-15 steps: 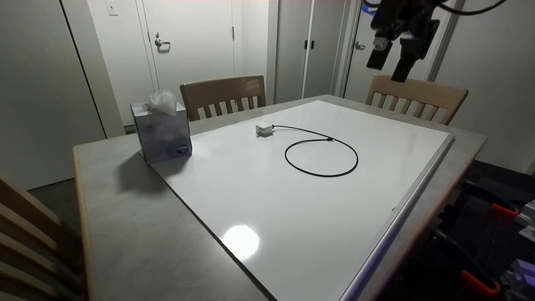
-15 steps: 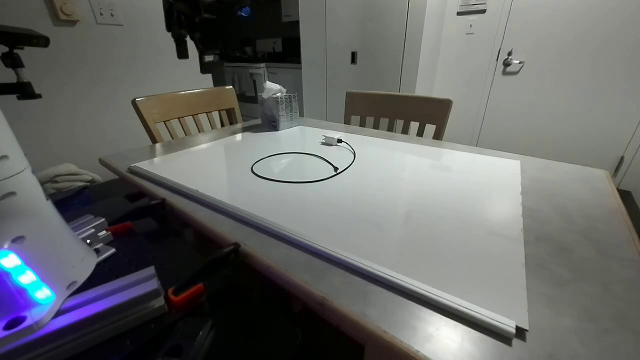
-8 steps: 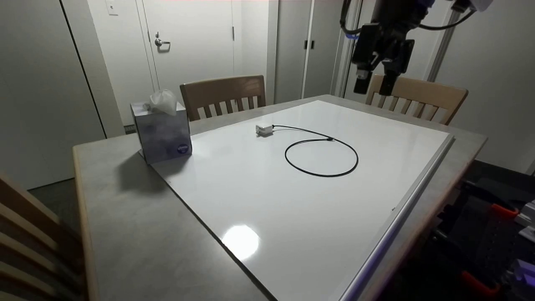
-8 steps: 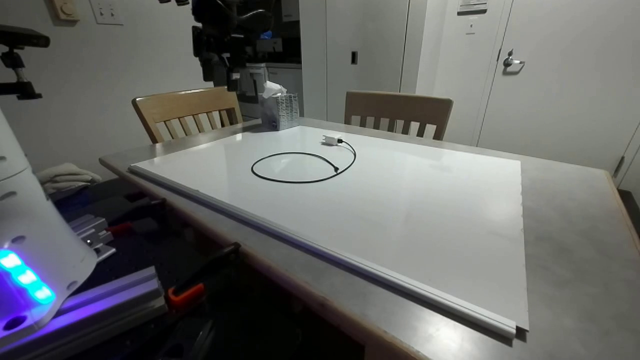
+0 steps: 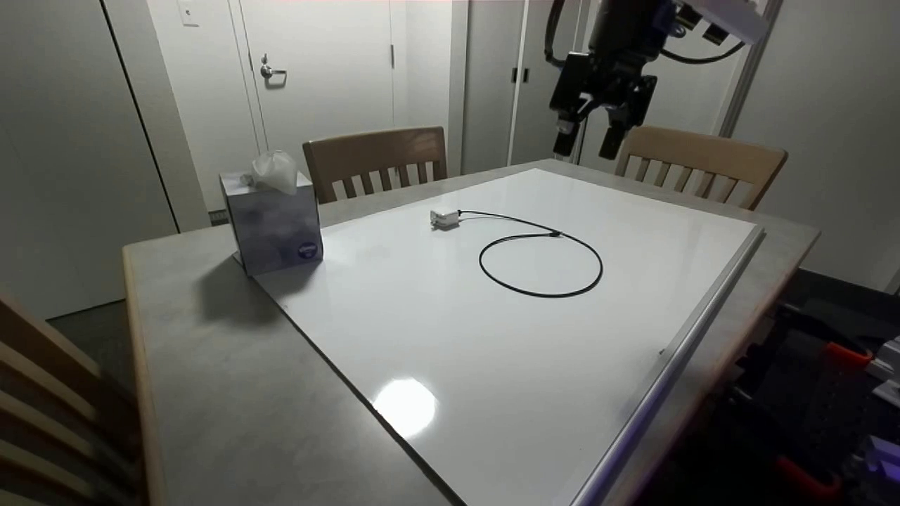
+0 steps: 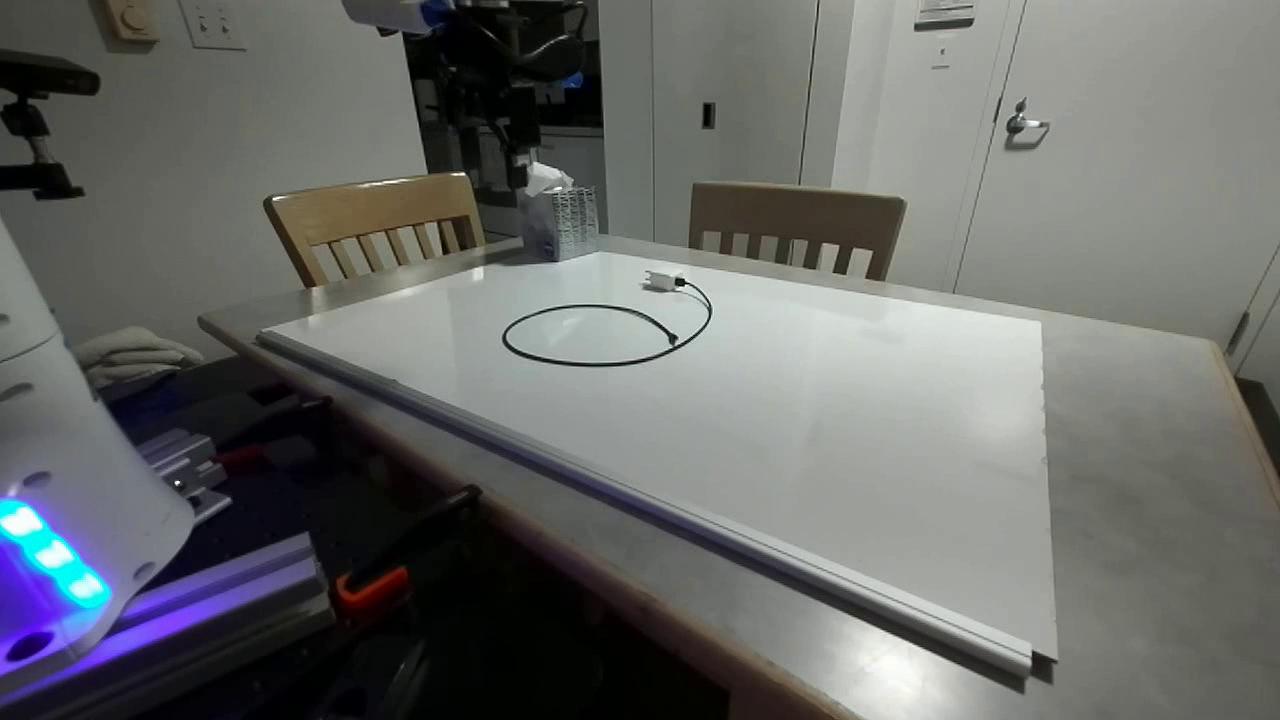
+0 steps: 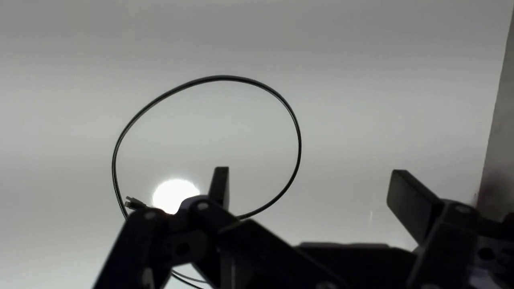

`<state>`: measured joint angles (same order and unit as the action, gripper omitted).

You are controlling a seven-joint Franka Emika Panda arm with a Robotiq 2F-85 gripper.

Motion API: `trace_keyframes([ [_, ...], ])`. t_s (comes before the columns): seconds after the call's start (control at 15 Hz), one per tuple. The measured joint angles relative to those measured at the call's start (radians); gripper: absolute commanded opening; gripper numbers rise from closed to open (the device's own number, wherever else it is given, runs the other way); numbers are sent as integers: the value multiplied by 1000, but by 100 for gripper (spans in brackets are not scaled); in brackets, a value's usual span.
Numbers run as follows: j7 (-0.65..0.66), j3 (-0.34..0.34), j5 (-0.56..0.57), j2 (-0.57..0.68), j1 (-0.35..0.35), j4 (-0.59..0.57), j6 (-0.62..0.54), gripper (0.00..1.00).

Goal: Unwind the charger cable and stretch it along the board

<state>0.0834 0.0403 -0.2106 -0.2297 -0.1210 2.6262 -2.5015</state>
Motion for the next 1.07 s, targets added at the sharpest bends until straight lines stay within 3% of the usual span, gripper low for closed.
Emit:
trace_keyframes([
  [0.67, 0, 1, -2, 0, 0, -2, -1, 100],
  [1.07, 107, -2, 24, 18, 41, -27, -1, 100],
])
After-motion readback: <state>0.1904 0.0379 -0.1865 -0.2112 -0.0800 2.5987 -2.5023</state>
